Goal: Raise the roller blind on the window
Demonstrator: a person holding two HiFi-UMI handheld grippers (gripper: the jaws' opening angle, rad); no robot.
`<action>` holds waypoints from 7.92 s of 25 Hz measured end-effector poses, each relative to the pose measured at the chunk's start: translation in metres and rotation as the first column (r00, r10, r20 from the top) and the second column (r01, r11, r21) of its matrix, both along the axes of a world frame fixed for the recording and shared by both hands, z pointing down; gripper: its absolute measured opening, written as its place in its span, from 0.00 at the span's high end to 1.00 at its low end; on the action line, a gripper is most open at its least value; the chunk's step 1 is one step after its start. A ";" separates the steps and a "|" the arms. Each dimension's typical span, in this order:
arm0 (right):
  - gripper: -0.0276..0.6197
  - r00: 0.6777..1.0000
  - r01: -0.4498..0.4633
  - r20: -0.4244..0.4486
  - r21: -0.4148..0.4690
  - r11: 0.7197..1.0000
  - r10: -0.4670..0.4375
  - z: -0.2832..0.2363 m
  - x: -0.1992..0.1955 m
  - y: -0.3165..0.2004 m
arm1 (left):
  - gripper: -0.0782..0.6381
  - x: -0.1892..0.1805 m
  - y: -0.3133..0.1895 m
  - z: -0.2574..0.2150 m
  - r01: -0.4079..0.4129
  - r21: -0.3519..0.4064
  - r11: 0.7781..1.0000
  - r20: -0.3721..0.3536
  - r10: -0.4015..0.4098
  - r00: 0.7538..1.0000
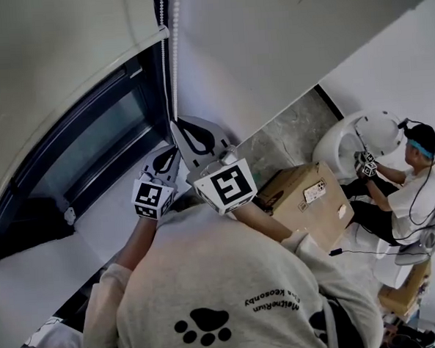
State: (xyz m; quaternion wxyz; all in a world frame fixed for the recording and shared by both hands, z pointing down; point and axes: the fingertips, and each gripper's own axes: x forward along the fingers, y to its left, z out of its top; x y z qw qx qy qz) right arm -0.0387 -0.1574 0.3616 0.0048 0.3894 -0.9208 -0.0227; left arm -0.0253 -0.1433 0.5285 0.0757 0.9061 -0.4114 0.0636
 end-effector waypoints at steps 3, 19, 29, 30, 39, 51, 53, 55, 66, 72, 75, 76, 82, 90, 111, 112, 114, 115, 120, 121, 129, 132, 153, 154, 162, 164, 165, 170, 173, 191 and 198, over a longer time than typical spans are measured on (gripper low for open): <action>0.94 1.000 0.001 -0.001 -0.002 1.000 -0.001 0.004 -0.001 0.001 | 0.88 -0.001 0.001 0.003 0.013 -0.005 1.000 -0.012 -0.013 1.000; 0.94 1.000 -0.008 0.000 -0.010 1.000 0.008 0.003 0.000 0.002 | 0.88 -0.025 0.026 -0.094 -0.082 0.064 0.995 -0.062 0.086 0.994; 0.94 1.000 -0.002 -0.006 -0.028 1.000 0.002 0.008 -0.001 0.006 | 0.74 -0.028 0.013 -0.221 -0.072 0.218 0.973 -0.098 0.096 0.991; 0.94 1.000 -0.001 -0.005 -0.028 1.000 0.001 0.007 -0.001 0.007 | 0.74 -0.025 0.011 -0.230 -0.076 0.229 0.971 -0.087 0.098 0.991; 0.94 1.000 -0.002 -0.013 -0.024 1.000 0.001 0.006 -0.002 0.004 | 0.75 -0.001 -0.015 -0.263 -0.103 0.243 0.965 -0.043 0.117 0.992; 0.94 0.999 -0.030 -0.024 -0.005 1.000 0.030 0.011 -0.002 -0.003 | 0.88 -0.002 -0.021 -0.260 -0.106 0.238 0.965 -0.064 0.124 0.990; 0.94 0.999 -0.037 -0.028 -0.009 0.999 0.037 0.017 -0.003 -0.004 | 0.88 -0.002 -0.022 -0.254 -0.109 0.232 0.967 -0.062 0.126 0.990; 0.94 0.998 -0.048 -0.034 -0.011 0.999 0.047 0.025 -0.004 -0.003 | 0.88 -0.004 -0.021 -0.247 -0.113 0.227 0.967 -0.058 0.129 0.990; 0.94 0.995 -0.083 -0.060 -0.029 0.996 0.081 0.075 -0.013 -0.005 | 0.88 -0.015 -0.020 -0.196 -0.095 0.203 0.975 -0.070 0.111 0.991; 0.94 0.993 -0.104 -0.068 -0.056 0.993 0.100 0.094 -0.014 -0.004 | 0.88 -0.013 -0.019 -0.177 -0.109 0.171 0.979 -0.073 0.123 0.990; 0.94 0.991 -0.113 -0.079 -0.088 0.990 0.106 0.108 -0.013 -0.002 | 0.88 -0.012 -0.018 -0.163 -0.113 0.142 0.983 -0.078 0.125 0.989; 0.94 0.991 -0.115 -0.085 -0.099 0.988 0.107 0.113 -0.012 -0.001 | 0.88 -0.012 -0.017 -0.158 -0.114 0.134 0.984 -0.078 0.125 0.989; 0.94 0.989 -0.122 -0.103 -0.144 0.982 0.108 0.136 -0.010 0.005 | 0.88 -0.011 -0.015 -0.136 -0.113 0.111 0.987 -0.090 0.123 0.988; 0.94 0.986 -0.134 -0.121 -0.191 0.972 0.112 0.156 -0.004 0.015 | 0.88 -0.006 -0.006 -0.115 -0.118 0.104 0.988 -0.092 0.128 0.987; 0.87 0.989 -0.136 -0.074 -0.102 0.985 0.128 0.105 0.026 0.042 | 0.88 -0.011 0.000 -0.070 -0.126 0.060 0.990 -0.078 0.131 0.988; 0.87 0.989 -0.140 -0.049 -0.075 0.987 0.137 0.087 0.028 0.041 | 0.88 -0.010 0.001 -0.070 -0.129 0.061 0.990 -0.079 0.133 0.988; 0.86 0.990 -0.142 -0.009 -0.029 0.989 0.142 0.054 0.029 0.038 | 0.88 -0.008 0.001 -0.070 -0.134 0.064 0.989 -0.079 0.138 0.987; 0.86 0.990 -0.138 0.003 -0.015 0.990 0.138 0.040 0.027 0.036 | 0.88 -0.007 0.002 -0.070 -0.136 0.066 0.989 -0.078 0.141 0.987; 0.83 0.996 -0.083 0.011 0.017 0.996 0.083 -0.012 0.012 0.028 | 0.88 -0.002 0.006 -0.070 -0.144 0.080 0.986 -0.075 0.150 0.986; 0.82 0.997 -0.074 0.008 0.017 0.997 0.074 -0.017 0.009 0.026 | 0.88 -0.001 0.007 -0.070 -0.145 0.081 0.986 -0.076 0.152 0.986; 0.89 0.997 -0.070 -0.027 0.005 0.998 0.070 -0.033 0.000 0.015 | 0.88 0.003 0.010 -0.070 -0.151 0.089 0.985 -0.068 0.158 0.985; 0.93 0.997 -0.059 -0.045 0.008 0.998 0.060 -0.036 -0.004 0.015 | 0.88 0.001 0.012 -0.068 -0.147 0.091 0.985 -0.066 0.153 0.986; 0.94 0.995 -0.060 -0.079 -0.068 0.996 0.055 0.040 -0.004 0.013 | 0.88 0.001 0.016 0.008 -0.125 0.009 0.992 -0.028 0.125 0.992; 0.94 0.995 -0.060 -0.081 -0.073 0.996 0.054 0.044 -0.004 0.012 | 0.88 0.000 0.017 0.012 -0.123 0.002 0.992 -0.025 0.123 0.992; 0.94 0.997 -0.047 -0.065 -0.098 0.994 0.041 0.057 -0.005 0.011 | 0.88 0.000 0.025 0.025 -0.139 -0.028 0.990 0.024 0.140 0.990; 0.94 0.997 -0.045 -0.066 -0.104 0.994 0.038 0.057 -0.004 0.010 | 0.87 -0.001 0.030 0.020 -0.158 -0.029 0.987 0.036 0.159 0.987; 0.94 0.997 -0.045 -0.068 -0.105 0.993 0.038 0.057 -0.003 0.010 | 0.83 -0.004 0.032 0.013 -0.160 -0.027 0.987 0.016 0.160 0.987; 0.94 0.997 -0.055 -0.068 -0.101 0.993 0.048 0.057 0.001 0.007 | 0.74 -0.025 0.026 -0.042 -0.145 -0.011 0.989 -0.077 0.144 0.987; 0.94 0.997 -0.054 -0.064 -0.100 0.994 0.048 0.057 0.000 0.008 | 0.74 -0.040 0.021 -0.078 -0.115 0.013 0.993 -0.109 0.116 0.987; 0.94 0.996 -0.059 -0.068 -0.107 0.992 0.052 0.060 -0.007 0.013 | 0.75 -0.017 -0.001 -0.237 -0.158 0.199 0.967 -0.068 0.174 0.982; 0.94 0.996 -0.059 -0.074 -0.097 0.994 0.052 0.059 -0.008 0.012 | 0.80 -0.004 -0.010 -0.272 -0.171 0.271 0.947 0.010 0.175 0.985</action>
